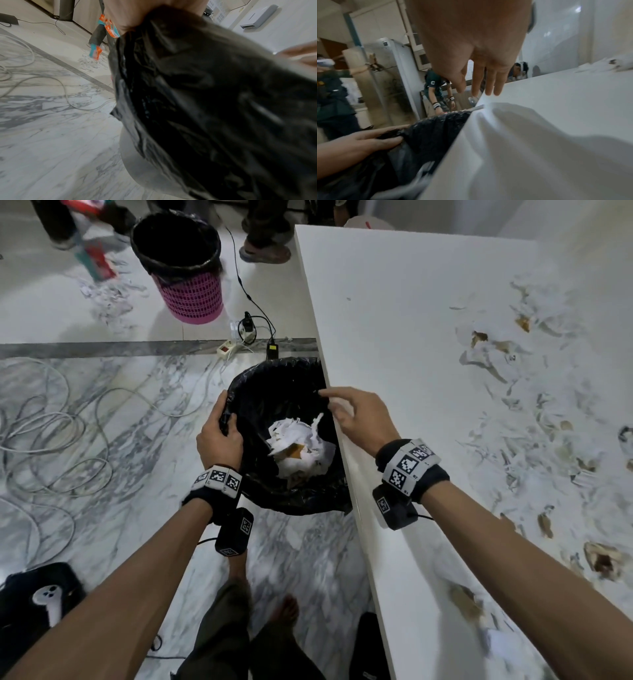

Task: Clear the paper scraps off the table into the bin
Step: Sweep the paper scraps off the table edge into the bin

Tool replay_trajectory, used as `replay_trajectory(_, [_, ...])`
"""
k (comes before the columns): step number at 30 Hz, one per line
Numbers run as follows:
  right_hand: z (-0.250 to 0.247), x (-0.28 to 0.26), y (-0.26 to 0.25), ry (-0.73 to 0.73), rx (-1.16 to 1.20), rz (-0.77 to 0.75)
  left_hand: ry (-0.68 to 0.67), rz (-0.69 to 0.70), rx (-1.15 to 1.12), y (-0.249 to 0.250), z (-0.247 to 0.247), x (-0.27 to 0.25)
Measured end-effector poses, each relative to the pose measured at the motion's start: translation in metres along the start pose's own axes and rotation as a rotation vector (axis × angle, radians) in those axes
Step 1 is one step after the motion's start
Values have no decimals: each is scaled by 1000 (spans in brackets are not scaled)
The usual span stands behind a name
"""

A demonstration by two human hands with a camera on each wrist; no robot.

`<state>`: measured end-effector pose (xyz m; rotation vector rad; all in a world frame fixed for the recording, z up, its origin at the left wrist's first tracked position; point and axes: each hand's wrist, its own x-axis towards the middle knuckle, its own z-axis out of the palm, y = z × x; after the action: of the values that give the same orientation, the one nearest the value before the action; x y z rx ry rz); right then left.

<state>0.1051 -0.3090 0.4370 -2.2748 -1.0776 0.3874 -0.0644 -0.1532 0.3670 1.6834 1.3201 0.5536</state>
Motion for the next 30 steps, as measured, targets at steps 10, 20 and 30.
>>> replay_trajectory(10, [-88, -65, 120, -134, -581, 716, -8, -22, 20, -1, -7, -20])
replay_trajectory(20, [-21, -30, 55, -110, -351, 668, 0, -12, -17, -8, -4, -20])
replay_trajectory(30, [21, -29, -4, 87, -442, 83, -36, 13, -56, -16, -4, -14])
